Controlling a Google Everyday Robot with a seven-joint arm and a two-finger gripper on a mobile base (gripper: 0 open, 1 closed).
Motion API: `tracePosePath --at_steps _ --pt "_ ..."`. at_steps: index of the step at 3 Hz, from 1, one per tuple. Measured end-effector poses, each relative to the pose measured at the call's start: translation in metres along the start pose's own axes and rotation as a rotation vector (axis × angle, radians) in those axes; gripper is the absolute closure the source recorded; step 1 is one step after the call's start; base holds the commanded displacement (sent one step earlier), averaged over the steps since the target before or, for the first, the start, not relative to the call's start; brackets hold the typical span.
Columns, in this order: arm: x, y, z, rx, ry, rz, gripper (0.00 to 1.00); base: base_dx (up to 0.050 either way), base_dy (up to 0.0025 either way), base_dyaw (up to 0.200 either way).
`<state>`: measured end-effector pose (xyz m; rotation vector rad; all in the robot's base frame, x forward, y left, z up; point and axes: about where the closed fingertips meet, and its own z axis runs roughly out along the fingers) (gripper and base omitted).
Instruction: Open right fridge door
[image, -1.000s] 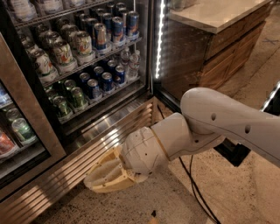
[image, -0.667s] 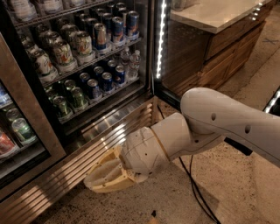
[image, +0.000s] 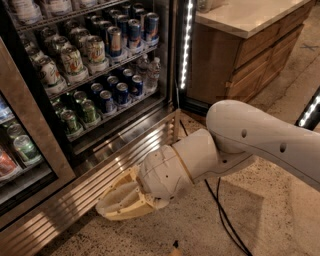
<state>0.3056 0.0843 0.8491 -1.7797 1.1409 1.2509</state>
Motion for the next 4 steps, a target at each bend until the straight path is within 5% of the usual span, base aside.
tracePosePath --at_steps 2,3,4 --pt "0.0 0.0 0.0 0.0 0.0 0.0 0.12 0.0 0.0 0.0" --pt "0.0 0.0 0.0 0.0 0.0 0.0 0.0 0.0 0.0 0.0" --pt "-0.0001 0.0 0.0001 0.0 0.0 0.0 0.0 0.0 0.0 0.0"
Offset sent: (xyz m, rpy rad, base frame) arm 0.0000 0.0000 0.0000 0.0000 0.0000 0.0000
